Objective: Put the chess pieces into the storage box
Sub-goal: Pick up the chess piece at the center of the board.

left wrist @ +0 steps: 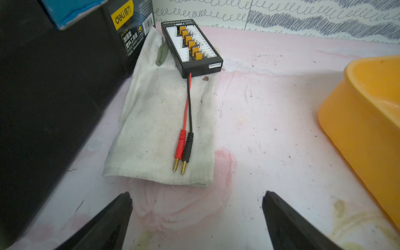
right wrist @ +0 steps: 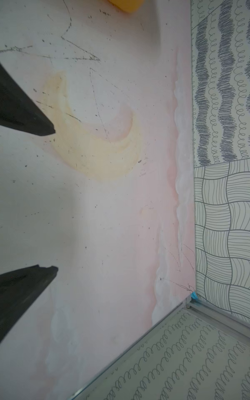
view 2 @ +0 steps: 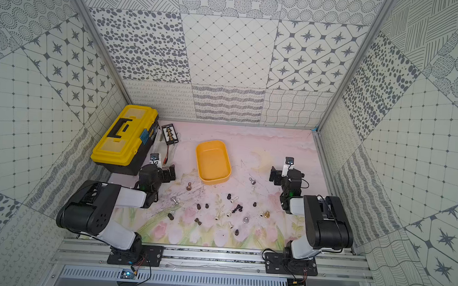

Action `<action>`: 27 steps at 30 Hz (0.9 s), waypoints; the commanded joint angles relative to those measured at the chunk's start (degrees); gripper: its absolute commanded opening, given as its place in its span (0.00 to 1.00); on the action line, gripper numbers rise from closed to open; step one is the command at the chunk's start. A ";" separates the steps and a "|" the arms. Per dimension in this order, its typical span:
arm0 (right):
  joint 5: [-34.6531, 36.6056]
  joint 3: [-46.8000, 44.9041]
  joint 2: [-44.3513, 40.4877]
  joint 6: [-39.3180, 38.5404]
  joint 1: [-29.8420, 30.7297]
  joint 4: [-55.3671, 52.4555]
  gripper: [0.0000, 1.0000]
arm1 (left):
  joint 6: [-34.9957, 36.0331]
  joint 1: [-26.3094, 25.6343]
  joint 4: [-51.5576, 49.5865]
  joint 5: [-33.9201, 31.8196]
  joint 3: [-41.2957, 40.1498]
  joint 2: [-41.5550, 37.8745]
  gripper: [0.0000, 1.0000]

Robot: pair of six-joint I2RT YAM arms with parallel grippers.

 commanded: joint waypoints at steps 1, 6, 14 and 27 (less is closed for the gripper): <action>0.37 1.47 0.92 0.54 0.43 3.16 0.98 | 1.34 0.27 3.70 -0.56 0.61 0.17 0.99; 0.38 1.40 0.93 0.53 0.42 3.17 0.98 | 1.28 0.34 3.66 -0.56 0.60 0.16 0.99; 0.02 1.52 0.92 0.61 0.29 2.94 0.98 | 1.30 0.28 3.74 -0.56 0.59 0.17 0.99; 3.17 2.25 -5.22 0.63 1.19 -2.41 0.87 | 2.38 -0.35 2.70 -0.83 -0.41 -4.09 0.91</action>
